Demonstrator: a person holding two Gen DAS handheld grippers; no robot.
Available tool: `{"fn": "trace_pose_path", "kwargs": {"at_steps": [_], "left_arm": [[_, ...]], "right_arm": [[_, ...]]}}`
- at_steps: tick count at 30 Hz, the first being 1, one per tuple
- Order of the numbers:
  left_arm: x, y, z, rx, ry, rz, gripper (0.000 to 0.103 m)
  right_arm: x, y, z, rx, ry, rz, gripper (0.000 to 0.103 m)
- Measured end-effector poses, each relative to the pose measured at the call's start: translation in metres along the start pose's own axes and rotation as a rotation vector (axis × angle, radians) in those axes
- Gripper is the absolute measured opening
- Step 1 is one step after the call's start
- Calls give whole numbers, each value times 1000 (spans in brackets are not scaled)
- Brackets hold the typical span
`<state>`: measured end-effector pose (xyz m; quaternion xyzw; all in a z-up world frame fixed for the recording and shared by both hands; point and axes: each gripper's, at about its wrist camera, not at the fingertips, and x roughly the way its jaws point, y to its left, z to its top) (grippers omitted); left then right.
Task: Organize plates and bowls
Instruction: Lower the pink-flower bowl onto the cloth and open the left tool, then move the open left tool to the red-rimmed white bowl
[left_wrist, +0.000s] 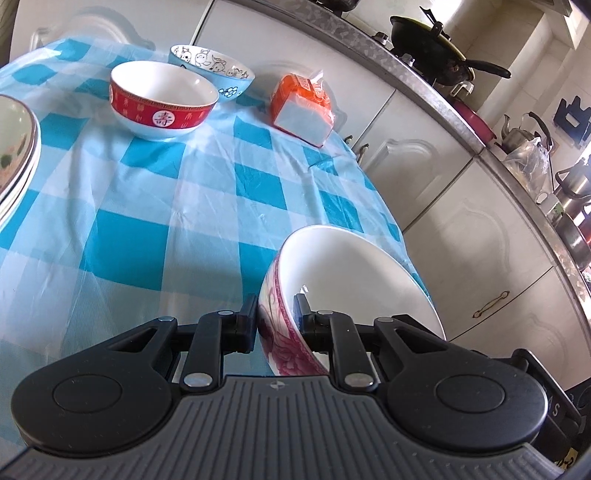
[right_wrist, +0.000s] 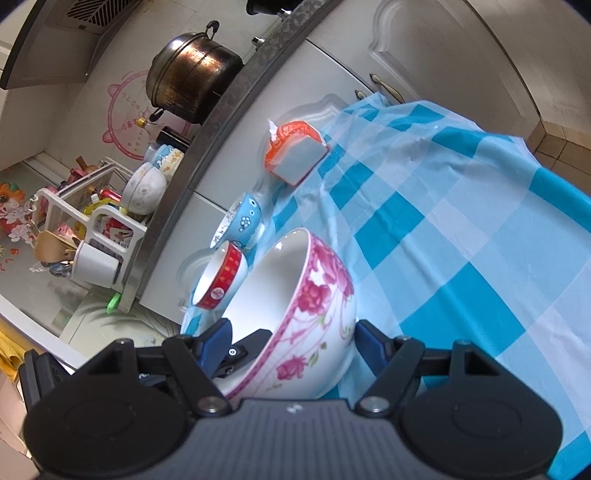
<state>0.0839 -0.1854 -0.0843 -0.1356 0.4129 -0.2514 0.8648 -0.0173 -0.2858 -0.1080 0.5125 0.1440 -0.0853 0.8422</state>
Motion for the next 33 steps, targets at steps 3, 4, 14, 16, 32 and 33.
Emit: {"fn": "trace_pose_path", "kwargs": {"at_steps": [3, 4, 14, 16, 32, 33], "left_arm": [[2, 2, 0, -8, 1, -5, 16], [2, 4, 0, -9, -4, -7, 15], [-16, 15, 8, 30, -115, 19, 57], [-17, 16, 8, 46, -121, 26, 61], [-55, 45, 52, 123, -216, -74, 101], [-56, 48, 55, 117, -226, -64, 102]], "right_arm": [[0, -1, -1, 3, 5, 0, 76], [1, -1, -1, -2, 8, 3, 78], [-7, 2, -2, -18, -27, -7, 100], [-14, 4, -1, -36, -70, -28, 102], [-27, 23, 19, -99, -158, -126, 102], [-26, 27, 20, -119, -161, -135, 102]]}}
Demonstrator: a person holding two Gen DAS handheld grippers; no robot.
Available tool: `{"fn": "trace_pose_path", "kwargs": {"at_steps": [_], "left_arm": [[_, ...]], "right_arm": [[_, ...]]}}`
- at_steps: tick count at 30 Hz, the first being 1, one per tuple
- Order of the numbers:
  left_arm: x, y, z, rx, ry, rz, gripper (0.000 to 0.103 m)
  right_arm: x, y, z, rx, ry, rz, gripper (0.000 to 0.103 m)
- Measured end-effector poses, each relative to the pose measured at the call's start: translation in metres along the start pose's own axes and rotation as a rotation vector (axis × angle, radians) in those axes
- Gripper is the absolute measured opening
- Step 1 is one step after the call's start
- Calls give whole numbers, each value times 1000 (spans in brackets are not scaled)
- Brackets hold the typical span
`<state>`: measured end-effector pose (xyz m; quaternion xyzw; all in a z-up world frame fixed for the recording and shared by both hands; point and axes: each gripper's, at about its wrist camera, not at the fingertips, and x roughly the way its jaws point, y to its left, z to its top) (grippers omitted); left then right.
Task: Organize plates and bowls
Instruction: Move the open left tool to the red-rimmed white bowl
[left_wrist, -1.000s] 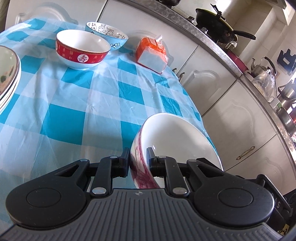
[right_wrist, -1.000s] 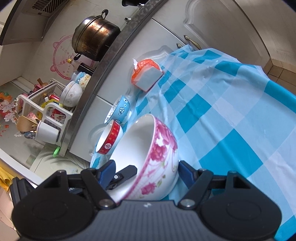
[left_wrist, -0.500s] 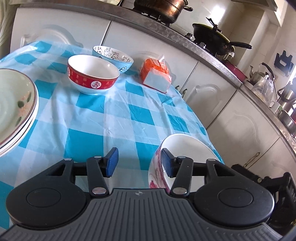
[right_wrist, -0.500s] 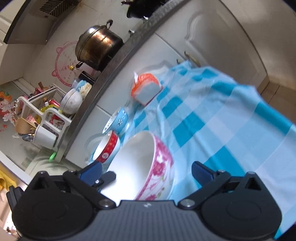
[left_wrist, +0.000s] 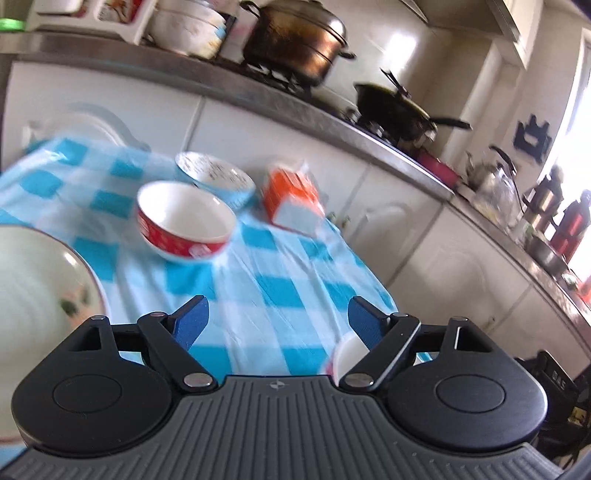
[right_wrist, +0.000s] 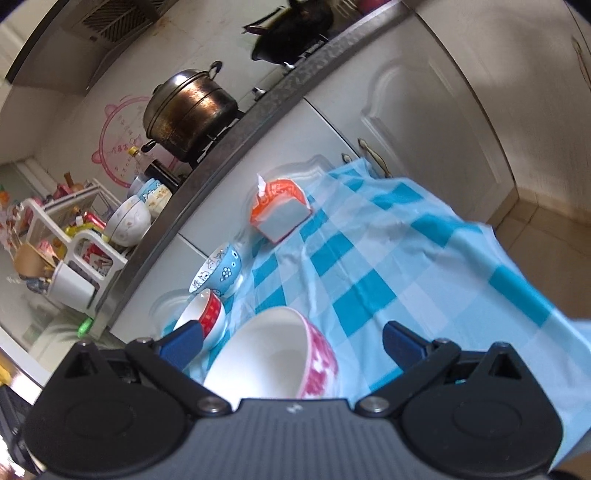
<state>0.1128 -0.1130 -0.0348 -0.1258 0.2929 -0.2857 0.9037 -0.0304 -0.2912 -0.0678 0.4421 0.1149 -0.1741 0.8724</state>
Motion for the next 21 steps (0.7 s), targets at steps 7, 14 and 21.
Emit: {"fn": "trace_pose_path", "kwargs": {"at_steps": [7, 14, 21], "left_arm": [[7, 22, 23, -58, -73, 99, 103], [9, 44, 55, -111, -178, 209, 103], [11, 74, 70, -204, -219, 263, 103]], "right_arm": [[13, 30, 8, -122, 22, -49, 102], [34, 61, 20, -174, 92, -33, 102], [65, 85, 24, -216, 176, -49, 103]]}}
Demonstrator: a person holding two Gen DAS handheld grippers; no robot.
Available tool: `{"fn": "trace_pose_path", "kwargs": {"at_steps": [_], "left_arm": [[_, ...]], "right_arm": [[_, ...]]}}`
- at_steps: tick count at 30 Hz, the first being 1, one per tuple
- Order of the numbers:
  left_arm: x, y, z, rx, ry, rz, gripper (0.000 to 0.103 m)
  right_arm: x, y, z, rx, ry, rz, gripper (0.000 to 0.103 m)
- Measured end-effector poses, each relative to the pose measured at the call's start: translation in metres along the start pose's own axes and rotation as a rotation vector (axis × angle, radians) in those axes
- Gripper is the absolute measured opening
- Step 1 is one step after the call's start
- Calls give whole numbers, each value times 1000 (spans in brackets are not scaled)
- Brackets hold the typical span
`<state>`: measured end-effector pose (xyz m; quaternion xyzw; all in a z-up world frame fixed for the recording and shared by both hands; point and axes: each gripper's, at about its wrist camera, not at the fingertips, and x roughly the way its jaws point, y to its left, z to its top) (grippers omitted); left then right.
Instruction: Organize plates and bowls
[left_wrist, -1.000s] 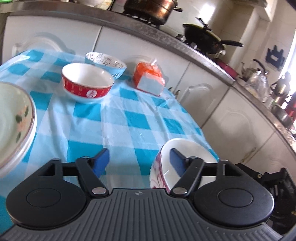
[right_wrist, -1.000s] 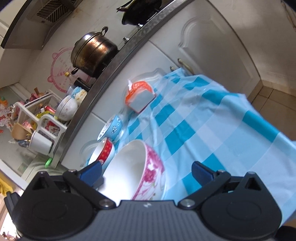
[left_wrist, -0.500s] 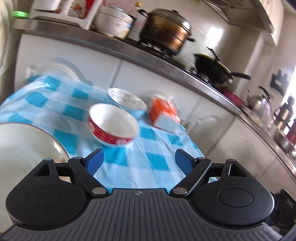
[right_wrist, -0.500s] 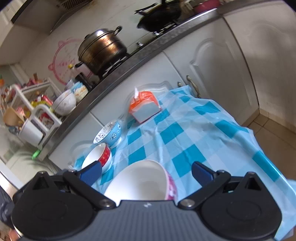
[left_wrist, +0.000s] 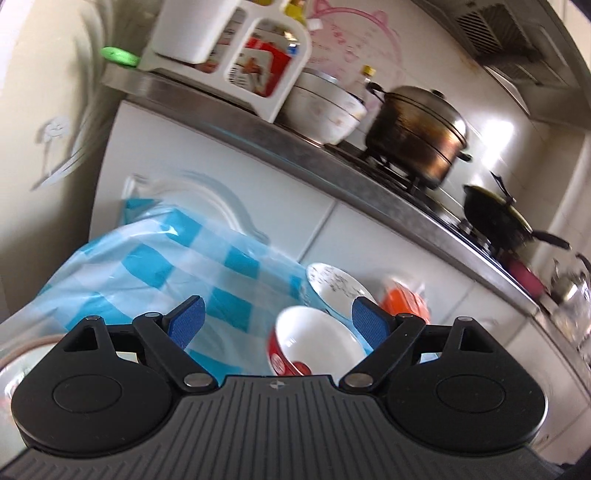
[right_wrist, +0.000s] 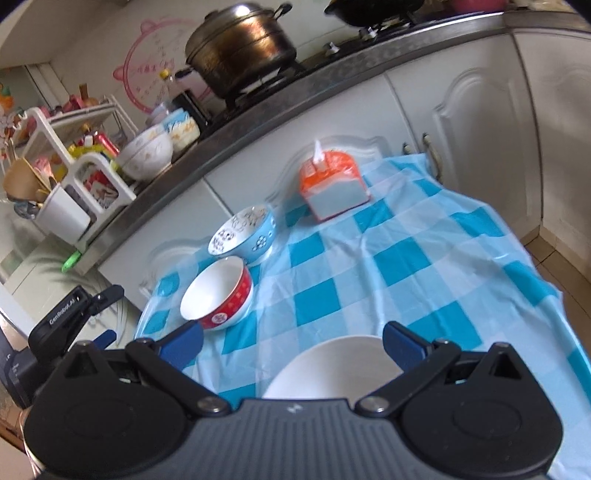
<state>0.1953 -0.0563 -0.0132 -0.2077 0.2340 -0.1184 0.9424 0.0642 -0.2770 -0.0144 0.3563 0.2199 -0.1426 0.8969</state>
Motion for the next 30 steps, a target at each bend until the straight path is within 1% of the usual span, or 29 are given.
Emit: {"fn": "trace_pose_path", "kwargs": {"at_steps": [4, 7, 12, 17, 21, 23, 26, 30], "left_arm": [[7, 4, 1, -34, -7, 28, 103], [12, 1, -1, -30, -10, 76, 103], [23, -5, -5, -8, 41, 71, 103], [33, -9, -11, 21, 82, 106, 103], [38, -14, -17, 53, 116, 115, 103], [41, -16, -19, 69, 124, 122, 103], [43, -19, -21, 90, 132, 127, 103], [48, -22, -25, 120, 151, 137, 103]], "right_arm": [[17, 8, 10, 30, 25, 10, 103], [31, 17, 19, 25, 35, -22, 103], [59, 31, 31, -17, 67, -56, 103], [87, 40, 40, -41, 95, -38, 102], [111, 38, 44, -56, 132, -35, 102], [123, 33, 47, -39, 153, -16, 102], [137, 29, 50, -23, 175, 34, 102], [151, 33, 54, -62, 191, 52, 102]]}}
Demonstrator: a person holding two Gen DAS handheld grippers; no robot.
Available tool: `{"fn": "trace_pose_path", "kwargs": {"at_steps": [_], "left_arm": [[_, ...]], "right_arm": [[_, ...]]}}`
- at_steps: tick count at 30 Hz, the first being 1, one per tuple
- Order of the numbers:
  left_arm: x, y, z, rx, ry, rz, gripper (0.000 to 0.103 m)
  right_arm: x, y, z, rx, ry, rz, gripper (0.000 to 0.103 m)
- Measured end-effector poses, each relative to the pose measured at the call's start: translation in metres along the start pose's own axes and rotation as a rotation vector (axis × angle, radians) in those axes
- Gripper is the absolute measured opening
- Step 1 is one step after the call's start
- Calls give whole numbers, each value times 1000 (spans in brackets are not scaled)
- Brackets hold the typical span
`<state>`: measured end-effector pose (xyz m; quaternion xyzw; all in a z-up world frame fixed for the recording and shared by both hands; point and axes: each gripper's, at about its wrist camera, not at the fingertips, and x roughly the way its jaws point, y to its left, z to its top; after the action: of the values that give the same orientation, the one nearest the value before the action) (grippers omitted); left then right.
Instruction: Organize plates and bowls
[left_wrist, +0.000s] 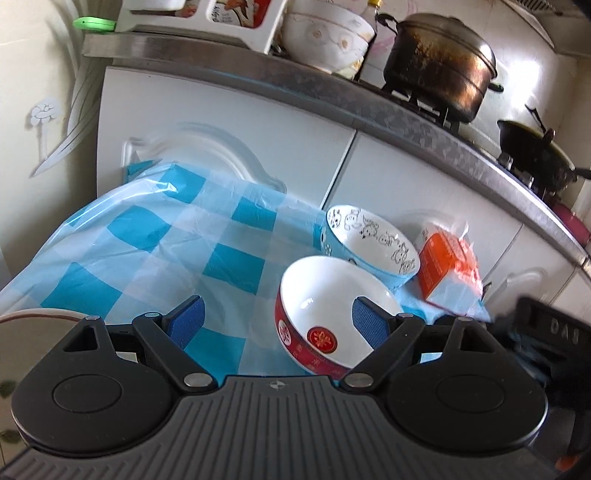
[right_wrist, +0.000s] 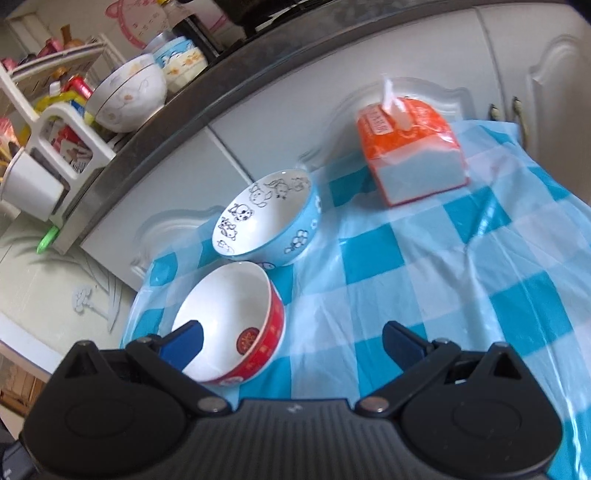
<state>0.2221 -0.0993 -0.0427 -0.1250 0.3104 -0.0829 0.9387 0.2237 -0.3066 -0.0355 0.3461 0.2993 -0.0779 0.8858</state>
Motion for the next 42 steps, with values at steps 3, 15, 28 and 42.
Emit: {"fn": "trace_pose_path", "kwargs": {"at_steps": [3, 15, 28, 42], "left_arm": [[4, -1, -2, 14, 19, 6, 103], [13, -6, -8, 49, 50, -30, 103], [20, -7, -13, 21, 60, -212, 103], [22, -6, -15, -9, 60, -273, 103]], "right_arm": [[7, 2, 6, -25, 3, 7, 102], [49, -7, 21, 1, 110, 83, 88], [80, -6, 34, -78, 211, 133, 76], [83, 0, 27, -85, 269, 262, 58]]}}
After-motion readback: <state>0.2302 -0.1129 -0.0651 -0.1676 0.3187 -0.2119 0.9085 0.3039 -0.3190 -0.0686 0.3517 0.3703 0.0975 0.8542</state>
